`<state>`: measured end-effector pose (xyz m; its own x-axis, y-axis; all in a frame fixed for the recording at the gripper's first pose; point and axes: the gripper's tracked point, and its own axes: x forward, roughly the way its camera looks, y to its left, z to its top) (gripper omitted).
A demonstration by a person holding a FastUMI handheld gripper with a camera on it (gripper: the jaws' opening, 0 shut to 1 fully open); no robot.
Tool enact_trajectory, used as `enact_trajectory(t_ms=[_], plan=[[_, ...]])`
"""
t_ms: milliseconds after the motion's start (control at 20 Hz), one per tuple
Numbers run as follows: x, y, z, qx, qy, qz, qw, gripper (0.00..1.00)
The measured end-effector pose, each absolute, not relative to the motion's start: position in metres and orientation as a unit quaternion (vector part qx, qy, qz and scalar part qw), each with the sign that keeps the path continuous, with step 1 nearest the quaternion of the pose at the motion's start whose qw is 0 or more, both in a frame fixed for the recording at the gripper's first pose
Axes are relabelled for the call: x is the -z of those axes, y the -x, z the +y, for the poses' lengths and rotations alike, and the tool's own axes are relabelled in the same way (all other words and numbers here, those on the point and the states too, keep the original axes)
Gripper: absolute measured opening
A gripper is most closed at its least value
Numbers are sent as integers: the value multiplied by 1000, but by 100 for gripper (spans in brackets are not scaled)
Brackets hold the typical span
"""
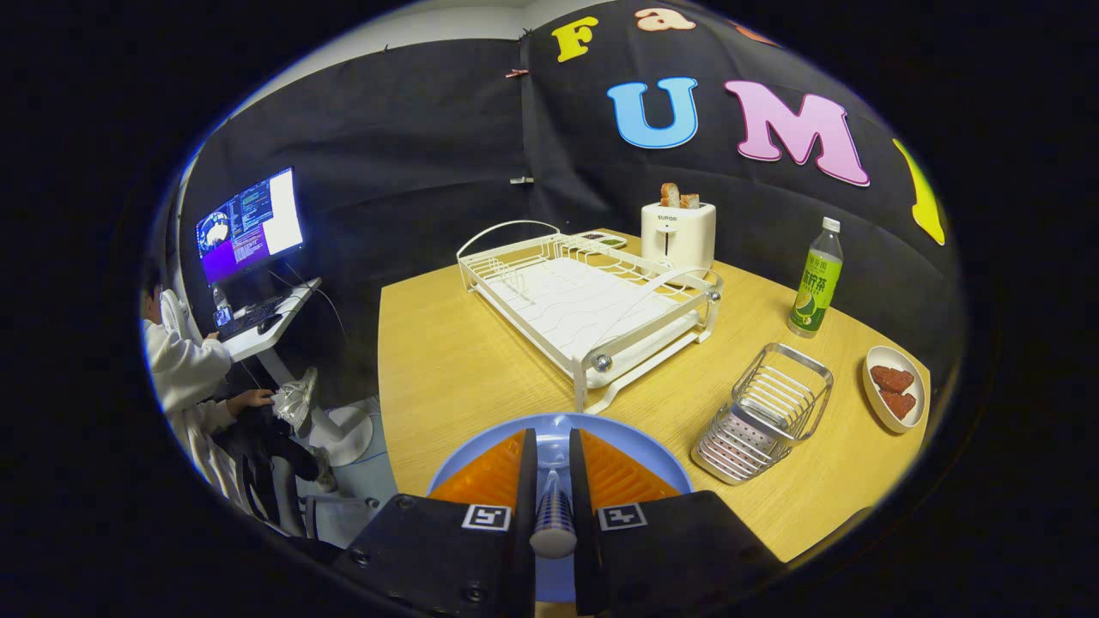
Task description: Take the plate from the dish rack, then take the spoon from the basket and place it into the plate.
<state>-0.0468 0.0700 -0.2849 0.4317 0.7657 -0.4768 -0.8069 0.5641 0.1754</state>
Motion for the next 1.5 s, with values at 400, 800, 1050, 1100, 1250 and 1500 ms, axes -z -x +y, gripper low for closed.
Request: enact_trajectory(t_ms=[400,800,1050,1100,1250,1500], plan=[[295,38,53,-435,23,291,852,23],[239,10,28,-379,4,248,891,98],[173,-20,4,-282,-27,194,939,98],[159,-25,-3,-258,-36,186,947,99],[110,-40,-28,-177,-63,148,971,98],[61,-37,-63,-66,-67,97,991,99]])
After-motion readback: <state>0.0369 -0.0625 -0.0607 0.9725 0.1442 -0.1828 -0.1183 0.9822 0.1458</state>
